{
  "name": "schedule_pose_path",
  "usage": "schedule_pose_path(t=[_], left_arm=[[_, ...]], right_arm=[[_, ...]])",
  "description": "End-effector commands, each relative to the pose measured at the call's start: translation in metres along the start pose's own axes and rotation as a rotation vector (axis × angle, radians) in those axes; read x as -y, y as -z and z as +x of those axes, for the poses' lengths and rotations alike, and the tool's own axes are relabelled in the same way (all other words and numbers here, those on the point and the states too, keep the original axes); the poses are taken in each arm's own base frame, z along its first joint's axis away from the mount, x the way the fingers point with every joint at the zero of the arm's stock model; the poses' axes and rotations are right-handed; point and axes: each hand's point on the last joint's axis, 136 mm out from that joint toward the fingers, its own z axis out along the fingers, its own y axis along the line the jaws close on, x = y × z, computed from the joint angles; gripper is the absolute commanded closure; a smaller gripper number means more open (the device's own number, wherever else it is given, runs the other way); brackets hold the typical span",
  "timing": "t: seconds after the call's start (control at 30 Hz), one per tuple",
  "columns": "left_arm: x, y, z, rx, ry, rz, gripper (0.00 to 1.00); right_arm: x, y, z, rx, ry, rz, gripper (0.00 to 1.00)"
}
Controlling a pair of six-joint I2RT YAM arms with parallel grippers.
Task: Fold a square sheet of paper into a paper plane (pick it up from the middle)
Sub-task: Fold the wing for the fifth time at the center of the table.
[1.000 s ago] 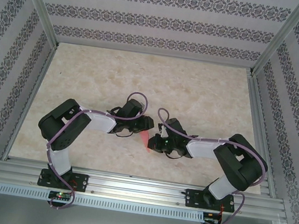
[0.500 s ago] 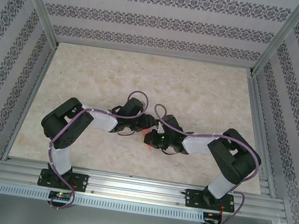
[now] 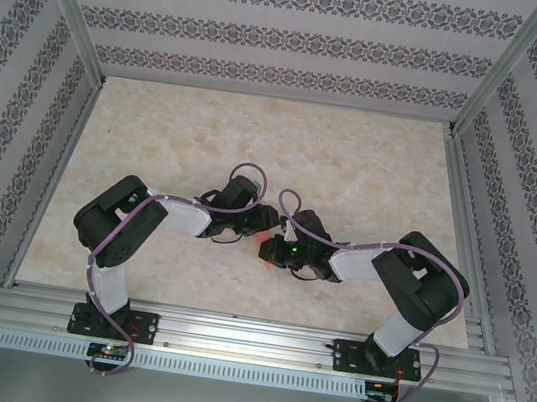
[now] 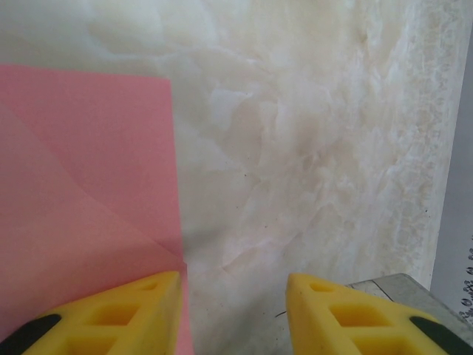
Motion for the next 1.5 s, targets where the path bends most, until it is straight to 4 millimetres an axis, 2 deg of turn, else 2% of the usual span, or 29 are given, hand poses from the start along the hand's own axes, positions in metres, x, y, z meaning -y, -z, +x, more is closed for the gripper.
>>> schedule_pose_path(t=[0.0, 0.13, 0.2, 0.3, 0.4, 0.67, 0.8, 0.93, 1.07, 1.27, 1.47], left_arm=[[-0.04, -0.001, 0.017, -0.045, 0.028, -0.141, 0.57], [-0.041, 0.002, 0.018, -0.045, 0.024, -0.152, 0.57], [-0.041, 0.002, 0.019, -0.052, 0.023, -0.151, 0.57], [-0.041, 0.003, 0.02, -0.053, 0.02, -0.146, 0.57], [-0.037, 0.005, 0.018, -0.049, 0.007, -0.143, 0.56], [-0.027, 0.01, 0.0, -0.014, -0.057, -0.128, 0.53], [-0.026, 0.014, -0.016, 0.011, -0.068, -0.101, 0.52], [-0.023, 0.014, -0.027, 0.02, -0.108, -0.075, 0.5], [-0.012, 0.015, -0.037, 0.028, -0.133, -0.007, 0.46], [0.028, 0.032, -0.04, 0.016, -0.197, 0.12, 0.41], [0.015, 0.05, -0.032, 0.038, -0.196, 0.071, 0.45]], right_arm=[[0.002, 0.002, 0.006, -0.034, -0.038, 0.035, 0.9], [-0.023, 0.002, -0.013, 0.012, -0.027, -0.036, 0.91], [-0.027, -0.001, -0.015, 0.013, -0.028, -0.049, 0.91], [-0.012, -0.006, -0.013, 0.009, -0.046, -0.004, 0.91], [0.016, -0.007, -0.004, -0.013, -0.082, 0.066, 0.92], [0.073, 0.002, 0.043, -0.122, -0.136, 0.237, 1.0], [0.084, 0.007, 0.056, -0.153, -0.131, 0.265, 1.0], [0.084, 0.008, 0.061, -0.175, -0.124, 0.257, 1.0], [0.081, 0.006, 0.059, -0.183, -0.118, 0.252, 1.0], [0.074, 0.002, 0.05, -0.174, -0.119, 0.24, 1.0], [0.071, 0.0, 0.046, -0.167, -0.123, 0.239, 1.0]])
